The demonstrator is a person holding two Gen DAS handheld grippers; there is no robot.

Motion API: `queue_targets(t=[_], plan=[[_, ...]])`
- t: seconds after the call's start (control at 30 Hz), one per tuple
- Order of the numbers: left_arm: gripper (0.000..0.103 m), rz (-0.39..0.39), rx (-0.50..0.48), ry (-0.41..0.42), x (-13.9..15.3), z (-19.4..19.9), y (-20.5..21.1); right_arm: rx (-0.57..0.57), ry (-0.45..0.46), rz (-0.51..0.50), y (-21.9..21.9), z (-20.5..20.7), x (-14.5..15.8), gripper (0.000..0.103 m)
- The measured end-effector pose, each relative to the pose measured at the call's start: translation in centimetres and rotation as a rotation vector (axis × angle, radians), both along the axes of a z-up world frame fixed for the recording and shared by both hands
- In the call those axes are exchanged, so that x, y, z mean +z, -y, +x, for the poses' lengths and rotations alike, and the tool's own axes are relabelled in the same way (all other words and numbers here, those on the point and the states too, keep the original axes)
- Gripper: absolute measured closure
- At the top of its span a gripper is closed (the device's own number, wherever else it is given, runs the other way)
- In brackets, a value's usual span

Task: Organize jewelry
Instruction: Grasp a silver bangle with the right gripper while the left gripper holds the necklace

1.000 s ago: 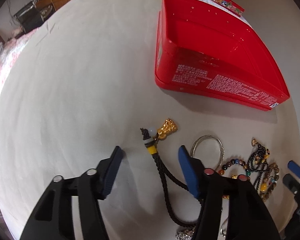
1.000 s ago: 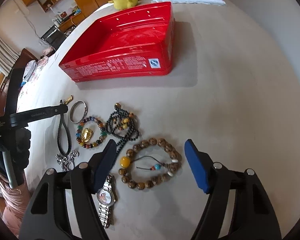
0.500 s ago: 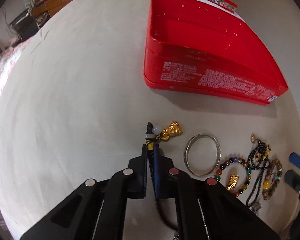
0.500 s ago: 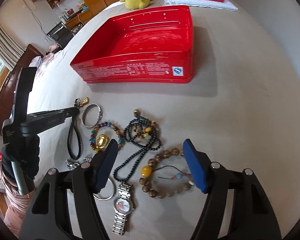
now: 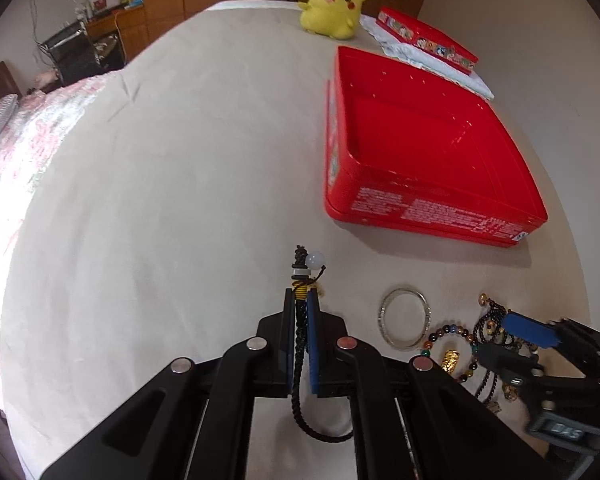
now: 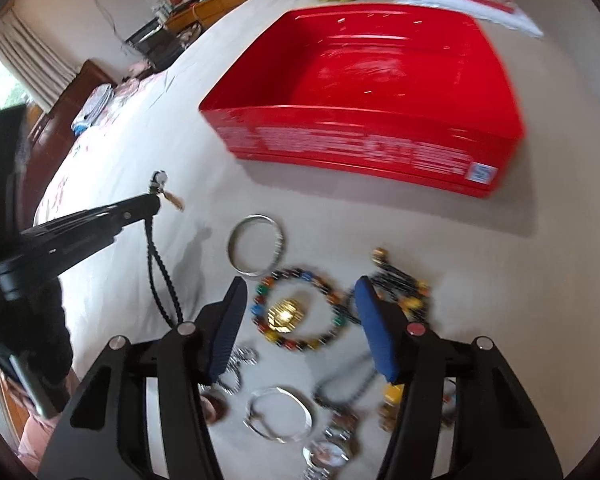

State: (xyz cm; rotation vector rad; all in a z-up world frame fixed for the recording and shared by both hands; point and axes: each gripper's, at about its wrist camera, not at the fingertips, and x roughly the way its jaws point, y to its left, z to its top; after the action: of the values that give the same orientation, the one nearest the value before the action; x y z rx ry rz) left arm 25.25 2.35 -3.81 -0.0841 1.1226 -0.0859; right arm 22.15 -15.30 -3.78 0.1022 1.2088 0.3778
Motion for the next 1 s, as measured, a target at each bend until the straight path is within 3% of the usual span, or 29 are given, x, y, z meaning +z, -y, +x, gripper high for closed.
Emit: queue_targets(t=[0.23, 0.47, 0.67, 0.8, 1.0], plan=[[0.098, 0.018, 0.049, -0.01, 0.0, -0.6, -3.1, 0.053, -0.043, -0.012, -2.9, 1.2, -1.4, 0.046], [0.098, 0.022, 0.068, -0.018, -0.2, 0.0, -3.5, 0.053, -0.073, -0.034, -3.5, 2.0, -2.9, 0.045], [0.098, 0.018, 0.076, -0.03, -0.4, 0.1, -3.9, 0.084, -0.038, -0.098, -5.0, 1.8, -3.0, 0.045], [0.098, 0.015, 0.076, -0.033, -0.6, 0.2, -3.9, 0.084, -0.003, -0.134, -5.4, 1.9, -3.1, 0.056], [0.098, 0.02, 0.074, -0.031, -0.6, 0.2, -3.7, 0.076, -0.01, -0.087, -4.7, 2.2, -2.8, 0.057]])
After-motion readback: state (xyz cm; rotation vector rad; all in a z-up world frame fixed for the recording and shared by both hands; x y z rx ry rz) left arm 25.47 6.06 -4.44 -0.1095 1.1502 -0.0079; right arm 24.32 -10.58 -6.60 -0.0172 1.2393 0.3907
